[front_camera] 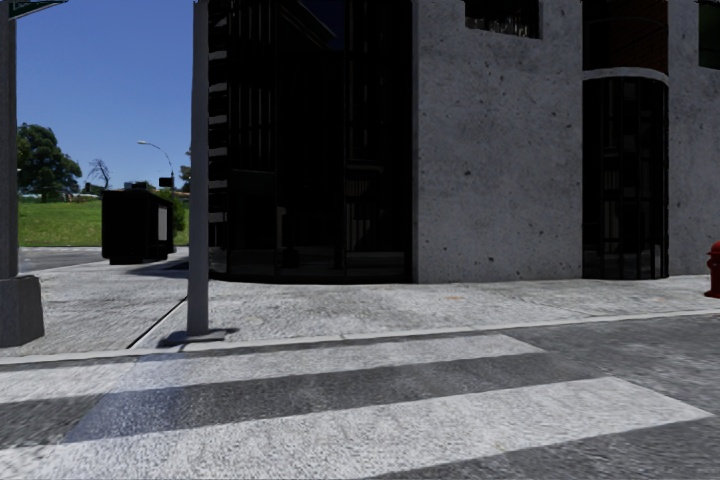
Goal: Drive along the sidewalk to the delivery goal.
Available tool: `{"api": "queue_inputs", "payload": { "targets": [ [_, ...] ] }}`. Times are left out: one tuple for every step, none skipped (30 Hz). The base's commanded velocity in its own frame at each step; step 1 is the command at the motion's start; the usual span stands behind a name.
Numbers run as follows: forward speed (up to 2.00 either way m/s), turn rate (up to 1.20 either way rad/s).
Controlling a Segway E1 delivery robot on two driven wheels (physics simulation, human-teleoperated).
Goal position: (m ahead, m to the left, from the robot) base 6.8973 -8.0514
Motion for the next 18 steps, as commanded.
{"api": "queue_inputs", "payload": {
  "targets": [
    [2.00, 0.00],
    [2.00, 0.00],
    [2.00, 0.00],
    [2.00, 0.00],
    [2.00, 0.00],
    [2.00, 0.00],
    [2.00, 0.00],
    [2.00, 0.00],
    [2.00, 0.00],
    [2.00, 0.00],
    [2.00, 0.00],
    [2.00, 0.00],
    [2.00, 0.00],
    [2.00, 0.00],
    [2.00, 0.00],
    [2.00, 0.00],
    [2.00, 0.00],
    [2.00, 0.00]
  ]
}}
